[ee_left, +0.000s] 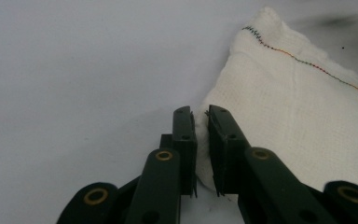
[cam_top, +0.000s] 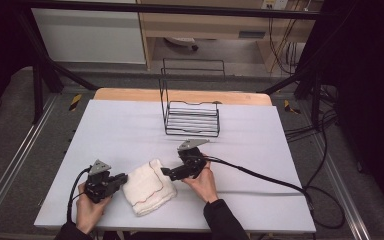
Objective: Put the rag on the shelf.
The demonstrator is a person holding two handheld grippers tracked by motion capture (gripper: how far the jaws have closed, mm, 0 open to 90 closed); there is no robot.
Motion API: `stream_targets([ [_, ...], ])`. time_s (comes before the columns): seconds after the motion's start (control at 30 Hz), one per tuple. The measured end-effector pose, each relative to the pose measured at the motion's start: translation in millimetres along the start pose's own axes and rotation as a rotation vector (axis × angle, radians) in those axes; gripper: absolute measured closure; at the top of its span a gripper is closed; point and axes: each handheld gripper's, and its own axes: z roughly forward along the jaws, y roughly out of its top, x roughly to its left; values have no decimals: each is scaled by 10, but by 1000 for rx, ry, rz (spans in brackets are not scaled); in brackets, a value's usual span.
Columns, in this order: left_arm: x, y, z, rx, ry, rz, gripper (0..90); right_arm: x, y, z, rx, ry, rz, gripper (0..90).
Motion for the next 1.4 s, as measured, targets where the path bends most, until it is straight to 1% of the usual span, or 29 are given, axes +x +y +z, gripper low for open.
stream_targets([
  [0.07,-2,0,0,1,1,2,812,5,12,38,9,1,-2,90],
  [0.1,-2,-1,1,0,2,2,812,10,23,77,16,0,-8,100],
  [0.13,-3,-1,1,-1,3,2,814,11,42,155,26,6,-8,131],
  [0.17,-3,-1,1,-1,3,2,814,11,42,155,26,6,-8,131],
  [0.23,-2,-1,1,0,2,-2,816,18,64,232,42,2,-2,152],
  [0.27,-1,0,1,0,2,-3,818,29,91,305,54,7,-10,186],
  [0.33,3,-1,0,0,-1,-7,819,37,106,341,57,2,-19,200],
  [0.37,5,0,0,0,-1,-6,821,52,136,399,73,8,-27,273],
  [0.4,5,0,0,0,-2,-6,821,55,150,426,77,11,-25,281],
  [0.47,9,-1,0,0,-2,-6,821,59,170,472,78,14,-32,355],
  [0.5,10,-1,0,0,-3,-7,821,59,170,472,78,14,-32,355],
  [0.57,12,0,0,0,-5,-7,821,49,182,507,88,16,-29,387],
  [0.6,13,-1,-1,1,-5,-7,822,31,182,537,105,13,-26,428],
  [0.63,14,0,-1,1,-6,-7,822,31,182,537,105,13,-26,428],
  [0.67,15,0,-1,1,-7,-8,821,18,173,557,116,10,-28,468],
  [0.7,16,-1,0,0,-7,-8,821,18,173,557,116,10,-28,468],
  [0.77,15,0,0,0,-7,-8,822,15,168,571,115,14,-32,484],
  [0.8,15,0,0,0,-8,-10,822,17,167,572,119,23,-36,509],
  [0.83,16,0,0,0,-8,-10,822,17,167,572,119,23,-36,509],
  [0.9,17,0,-1,1,-9,-11,822,17,166,575,122,31,-37,550],
  [0.93,17,0,-1,1,-9,-10,823,24,163,579,134,44,-28,575],
  [0.97,18,0,-1,1,-9,-10,823,24,163,579,134,44,-28,575],
  [1.03,20,0,-1,-1,-12,-15,824,19,164,585,136,56,-19,610],
  [1.17,27,2,-3,-2,-15,-15,828,26,160,589,150,79,27,699],
  [1.2,30,2,-4,-2,-17,-17,829,23,163,589,156,89,49,744],
  [1.23,32,2,-4,-2,-18,-16,829,23,163,589,156,89,49,744],
  [1.27,31,2,-5,-3,-18,-17,829,23,164,589,158,93,58,767],
  [1.3,31,3,-6,-3,-18,-16,831,32,167,579,159,94,55,808],
  [1.4,40,8,-8,-5,-21,-16,834,45,168,559,151,87,40,825],
])
